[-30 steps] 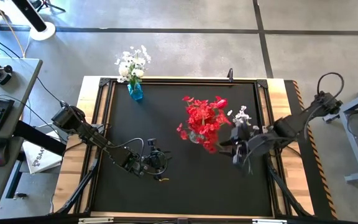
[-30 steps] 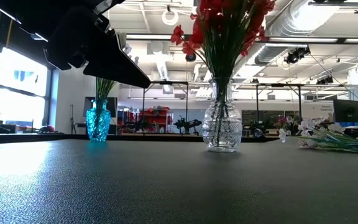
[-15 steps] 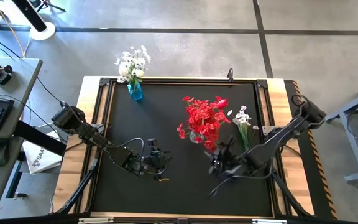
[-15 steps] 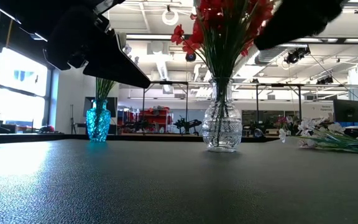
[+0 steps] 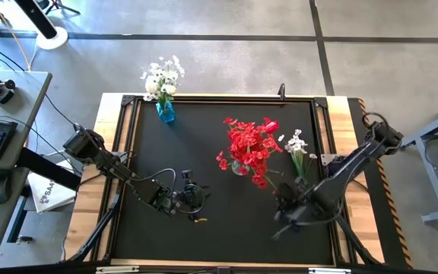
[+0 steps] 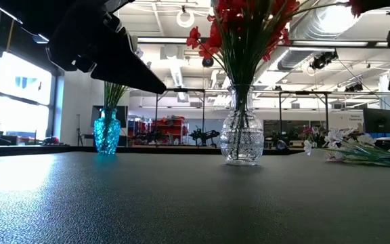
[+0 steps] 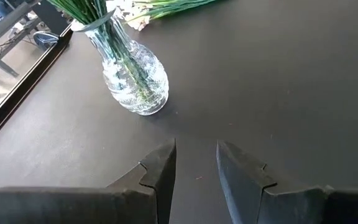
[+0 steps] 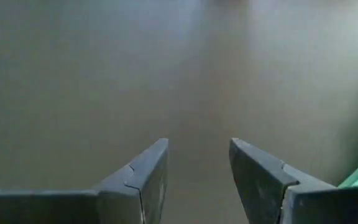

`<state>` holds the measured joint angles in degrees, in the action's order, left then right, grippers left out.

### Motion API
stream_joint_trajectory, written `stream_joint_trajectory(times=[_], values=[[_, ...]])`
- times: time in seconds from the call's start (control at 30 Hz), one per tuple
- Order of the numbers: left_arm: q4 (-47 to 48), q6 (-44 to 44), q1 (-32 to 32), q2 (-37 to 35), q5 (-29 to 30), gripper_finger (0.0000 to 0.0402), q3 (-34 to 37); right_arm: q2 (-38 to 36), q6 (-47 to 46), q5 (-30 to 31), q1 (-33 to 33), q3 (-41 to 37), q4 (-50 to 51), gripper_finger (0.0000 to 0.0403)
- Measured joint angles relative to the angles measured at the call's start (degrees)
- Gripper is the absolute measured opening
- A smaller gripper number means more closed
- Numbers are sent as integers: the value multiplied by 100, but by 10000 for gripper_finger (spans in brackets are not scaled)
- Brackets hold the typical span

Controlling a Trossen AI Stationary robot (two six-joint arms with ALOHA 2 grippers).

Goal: Sort flowers into vase by color
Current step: Put the red flowers into the transparent vase, then move the transparent vase to the top right of the table

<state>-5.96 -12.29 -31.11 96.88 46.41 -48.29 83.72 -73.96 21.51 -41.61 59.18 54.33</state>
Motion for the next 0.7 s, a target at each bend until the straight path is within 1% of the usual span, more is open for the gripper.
stream_joint_trajectory(times=[0.1, 0.23, 0.33, 0.47, 0.53, 0.63, 0.7], values=[[3, 41, 0, 0, -2, 106, 0, 245, -490, 1010, -288, -2, 282, 167], [4, 44, 0, 0, -2, 106, 0, 677, -661, 1596, -499, -2, -3, 167], [7, 46, 0, 0, -2, 106, 0, 1048, -766, 1519, -594, -2, 28, 167], [9, 51, 0, 0, -2, 106, 0, 1488, -1198, 672, -693, -5, 265, 173], [9, 79, 0, 0, -2, 106, 0, 1628, -1415, 376, -791, -7, 279, 183], [11, 94, 0, 0, -6, 106, 0, 1684, -1676, 221, -968, -7, 226, 205], [9, 104, 0, 0, -73, 106, 0, 1669, -1850, 414, -1092, -7, 179, 223]])
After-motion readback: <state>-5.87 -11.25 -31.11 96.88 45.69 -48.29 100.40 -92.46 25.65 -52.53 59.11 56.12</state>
